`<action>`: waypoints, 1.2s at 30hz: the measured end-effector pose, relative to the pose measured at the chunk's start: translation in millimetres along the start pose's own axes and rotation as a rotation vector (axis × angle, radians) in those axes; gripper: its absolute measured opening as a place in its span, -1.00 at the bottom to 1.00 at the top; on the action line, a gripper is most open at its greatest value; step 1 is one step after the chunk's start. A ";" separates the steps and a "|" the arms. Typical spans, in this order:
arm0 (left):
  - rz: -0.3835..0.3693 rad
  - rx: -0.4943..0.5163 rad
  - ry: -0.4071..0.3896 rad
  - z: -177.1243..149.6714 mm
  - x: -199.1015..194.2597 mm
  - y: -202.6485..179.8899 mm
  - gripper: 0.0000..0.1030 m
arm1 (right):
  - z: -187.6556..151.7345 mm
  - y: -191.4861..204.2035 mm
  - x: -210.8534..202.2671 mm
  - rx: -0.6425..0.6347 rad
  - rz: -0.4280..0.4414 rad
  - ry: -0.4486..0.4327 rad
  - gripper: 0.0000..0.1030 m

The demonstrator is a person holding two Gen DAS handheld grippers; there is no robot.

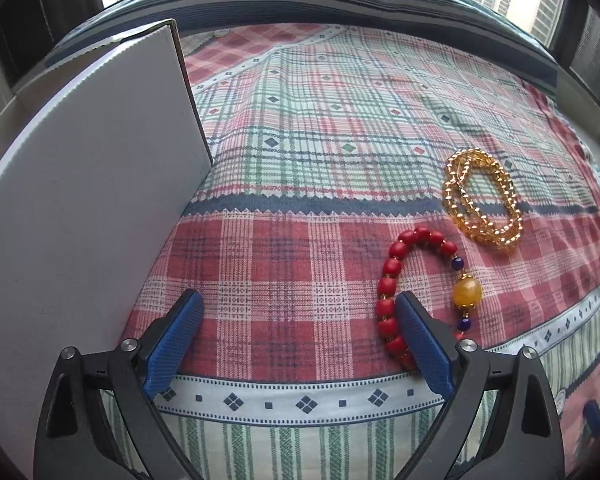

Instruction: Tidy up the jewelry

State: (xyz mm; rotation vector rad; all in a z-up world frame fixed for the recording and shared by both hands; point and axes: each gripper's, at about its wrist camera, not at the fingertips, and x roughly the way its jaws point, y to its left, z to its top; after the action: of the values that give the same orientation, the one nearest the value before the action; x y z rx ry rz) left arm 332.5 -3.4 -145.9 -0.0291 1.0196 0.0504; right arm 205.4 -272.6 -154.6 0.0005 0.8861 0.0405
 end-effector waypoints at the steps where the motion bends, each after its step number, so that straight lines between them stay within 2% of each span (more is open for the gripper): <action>1: -0.002 -0.001 -0.009 -0.9 0.7 0.7 0.92 | 0.0 0.0 0.0 0.000 0.000 0.000 0.58; 7: -0.015 0.032 -0.014 1.5 4.7 -2.6 0.99 | -0.1 0.0 0.1 0.000 0.000 0.000 0.58; 9: -0.025 0.046 -0.006 3.4 4.1 -1.5 0.91 | -0.1 0.0 0.1 0.000 0.000 0.000 0.58; 10: -0.027 0.045 -0.012 4.7 1.9 -0.5 0.66 | 0.0 0.0 0.2 0.000 0.000 0.000 0.58; 11: -0.027 0.048 -0.019 6.0 -3.0 -1.6 0.26 | 0.0 0.1 0.2 0.000 0.000 0.000 0.58; 12: -0.031 0.056 -0.019 5.9 -6.7 -2.6 0.00 | 0.0 0.1 0.2 0.000 0.000 0.000 0.58; 13: -0.039 0.068 -0.016 3.5 -10.9 -3.7 -0.50 | 0.0 0.0 0.2 0.000 0.000 0.000 0.58; 14: -0.039 0.083 -0.011 0.6 -14.0 -5.3 -0.85 | 0.0 0.0 0.2 0.000 0.000 0.000 0.58; 17: -0.027 0.122 -0.014 -13.0 -22.2 -8.7 -0.85 | 0.0 -0.1 0.2 0.000 -0.001 0.000 0.58; 20: -0.060 0.130 -0.007 -30.0 -32.8 -3.4 -0.85 | 0.0 0.0 0.1 0.001 0.000 0.000 0.59; 26: -0.092 0.156 0.013 -84.4 -65.6 17.9 -0.85 | 0.0 0.1 0.2 0.000 -0.001 0.000 0.59; 30: -0.105 0.119 0.016 -116.0 -84.0 37.8 -0.85 | 0.0 0.2 0.2 0.000 -0.001 0.000 0.59; 33: -0.113 0.078 0.005 -127.2 -91.0 45.9 -0.83 | 0.0 0.2 0.2 0.000 -0.001 0.001 0.59; 34: -0.109 0.069 -0.005 -129.2 -91.6 47.2 -0.76 | 0.1 0.2 0.2 0.000 -0.001 0.001 0.59; 36: -0.109 0.057 -0.024 -132.2 -91.7 48.3 -0.27 | 0.0 0.2 0.3 0.000 -0.001 0.001 0.59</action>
State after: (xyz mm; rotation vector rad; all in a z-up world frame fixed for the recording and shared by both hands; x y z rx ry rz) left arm 169.4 35.9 -137.0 -0.0322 0.9938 -0.0774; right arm 205.6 -272.4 -154.8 0.0001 0.8867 0.0397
